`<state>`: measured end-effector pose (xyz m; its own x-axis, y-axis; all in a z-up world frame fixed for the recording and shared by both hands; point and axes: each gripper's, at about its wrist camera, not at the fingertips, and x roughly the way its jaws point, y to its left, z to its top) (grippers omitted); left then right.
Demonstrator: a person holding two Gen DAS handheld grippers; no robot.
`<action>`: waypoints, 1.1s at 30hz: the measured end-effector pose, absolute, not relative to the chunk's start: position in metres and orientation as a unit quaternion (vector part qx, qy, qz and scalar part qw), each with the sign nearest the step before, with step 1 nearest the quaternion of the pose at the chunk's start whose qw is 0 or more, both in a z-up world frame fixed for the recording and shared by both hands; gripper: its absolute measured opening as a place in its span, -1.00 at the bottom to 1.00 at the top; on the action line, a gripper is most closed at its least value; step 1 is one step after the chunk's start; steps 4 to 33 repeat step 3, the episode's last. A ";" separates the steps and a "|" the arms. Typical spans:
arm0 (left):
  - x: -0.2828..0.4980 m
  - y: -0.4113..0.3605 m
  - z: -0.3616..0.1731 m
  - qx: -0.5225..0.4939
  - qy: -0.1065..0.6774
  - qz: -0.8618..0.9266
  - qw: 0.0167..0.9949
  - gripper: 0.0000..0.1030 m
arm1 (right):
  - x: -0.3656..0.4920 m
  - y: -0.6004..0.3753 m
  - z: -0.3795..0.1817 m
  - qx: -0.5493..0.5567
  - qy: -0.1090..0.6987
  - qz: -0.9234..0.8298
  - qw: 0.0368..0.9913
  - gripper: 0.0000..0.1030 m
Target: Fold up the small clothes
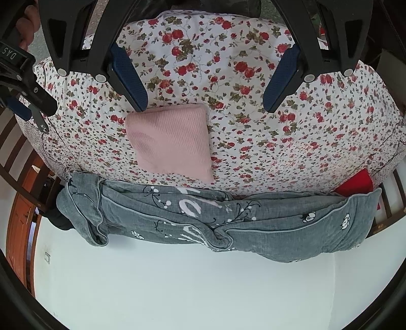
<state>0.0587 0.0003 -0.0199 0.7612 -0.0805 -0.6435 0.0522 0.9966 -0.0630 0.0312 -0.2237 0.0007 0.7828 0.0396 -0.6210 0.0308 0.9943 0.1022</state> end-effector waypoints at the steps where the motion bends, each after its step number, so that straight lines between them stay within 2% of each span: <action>1: 0.059 0.000 -0.020 -0.019 0.343 -0.035 0.938 0.79 | 0.031 -0.224 0.001 0.054 0.329 0.003 0.943 1.00; 33: 0.058 0.001 -0.019 -0.018 0.339 -0.033 0.940 0.79 | 0.031 -0.224 0.001 0.054 0.329 0.003 0.943 1.00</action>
